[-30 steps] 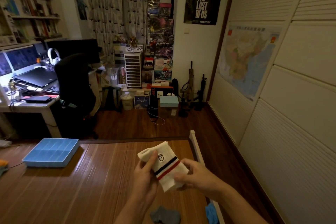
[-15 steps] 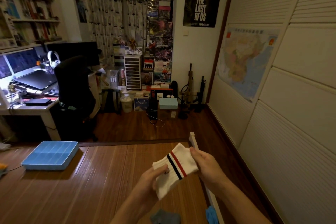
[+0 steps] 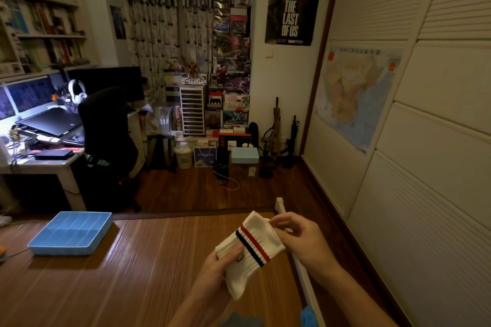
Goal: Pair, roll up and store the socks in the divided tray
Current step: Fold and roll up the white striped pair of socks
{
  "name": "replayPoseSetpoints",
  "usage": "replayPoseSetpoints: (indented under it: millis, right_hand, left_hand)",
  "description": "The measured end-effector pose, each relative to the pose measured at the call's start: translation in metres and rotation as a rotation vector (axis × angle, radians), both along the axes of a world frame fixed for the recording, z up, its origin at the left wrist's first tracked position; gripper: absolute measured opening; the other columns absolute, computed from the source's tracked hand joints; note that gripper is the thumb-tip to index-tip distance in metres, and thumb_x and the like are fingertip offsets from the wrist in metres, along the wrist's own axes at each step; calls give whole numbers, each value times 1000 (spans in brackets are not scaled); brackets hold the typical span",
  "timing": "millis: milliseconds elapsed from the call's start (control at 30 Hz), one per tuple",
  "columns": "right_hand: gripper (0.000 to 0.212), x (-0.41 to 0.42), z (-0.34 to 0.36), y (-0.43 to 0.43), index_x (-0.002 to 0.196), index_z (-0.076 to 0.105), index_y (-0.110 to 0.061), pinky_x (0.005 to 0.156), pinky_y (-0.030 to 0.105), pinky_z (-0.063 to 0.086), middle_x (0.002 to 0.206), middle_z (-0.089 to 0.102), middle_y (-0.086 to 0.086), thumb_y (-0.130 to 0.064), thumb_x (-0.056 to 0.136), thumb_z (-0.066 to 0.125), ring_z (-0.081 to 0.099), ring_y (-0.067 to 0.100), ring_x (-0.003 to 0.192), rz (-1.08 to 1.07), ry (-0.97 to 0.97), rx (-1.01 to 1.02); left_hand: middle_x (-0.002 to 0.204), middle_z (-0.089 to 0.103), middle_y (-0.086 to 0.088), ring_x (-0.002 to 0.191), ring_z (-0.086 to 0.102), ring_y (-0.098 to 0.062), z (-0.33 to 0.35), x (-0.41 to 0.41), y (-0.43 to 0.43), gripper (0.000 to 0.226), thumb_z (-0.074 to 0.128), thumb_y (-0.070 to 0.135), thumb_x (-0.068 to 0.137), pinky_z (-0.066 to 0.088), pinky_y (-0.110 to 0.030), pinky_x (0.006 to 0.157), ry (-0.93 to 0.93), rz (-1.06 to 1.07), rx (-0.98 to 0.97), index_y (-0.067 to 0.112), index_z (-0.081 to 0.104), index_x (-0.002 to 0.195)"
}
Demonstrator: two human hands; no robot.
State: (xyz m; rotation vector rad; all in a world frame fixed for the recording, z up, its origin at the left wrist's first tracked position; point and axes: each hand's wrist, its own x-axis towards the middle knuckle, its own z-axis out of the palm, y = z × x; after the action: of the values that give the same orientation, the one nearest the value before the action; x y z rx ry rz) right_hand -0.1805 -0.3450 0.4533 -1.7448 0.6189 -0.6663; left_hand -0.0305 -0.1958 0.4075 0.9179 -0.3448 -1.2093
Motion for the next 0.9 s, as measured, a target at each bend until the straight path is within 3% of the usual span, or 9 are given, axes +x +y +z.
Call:
replayPoseSetpoints:
  millis: [133,200,300,367,633,900]
  right_hand:
    - [40,0,7,2,102,74,-17,75,28,62,94,77,1,-49,93,53,75,17,87,26,72,74]
    - [40,0,9,3,101,74,-17,78,30,62,93,77,0,-53,90,57,75,15,87,49,129,16]
    - [25,1,9,5,102,71,-19,82,36,63,98,75,0,-40,88,71,74,12,90,60,167,-116]
    - [18,2,9,6,101,70,-17,81,38,63,98,74,2,-33,92,70,74,13,89,48,161,-148]
    - [16,2,12,9,99,65,-11,79,40,63,98,72,6,-27,97,64,74,16,87,9,161,-141]
    - [16,2,15,14,101,68,-10,81,40,62,104,71,3,-25,96,64,72,17,92,-5,115,-154]
  left_hand:
    - [116,72,-26,95,74,-34,-2,2,-1,47,71,16,89,61,-41,74,-25,-8,-4,1,60,132]
    - [113,73,-24,93,75,-32,-1,1,-1,48,73,18,86,61,-40,73,-60,-15,4,2,61,130]
    - [118,71,-25,96,74,-33,2,-2,-1,52,81,23,84,61,-40,76,-84,-40,-19,7,64,130]
    - [118,71,-25,96,74,-33,2,-2,-2,56,82,25,77,60,-40,76,-88,-50,-27,10,66,129]
    - [120,70,-26,100,73,-37,1,-3,-3,57,83,21,77,60,-41,77,-59,-38,-26,7,65,130]
    - [116,72,-26,97,75,-37,-2,-3,-5,44,73,13,88,61,-42,73,7,11,10,5,63,129]
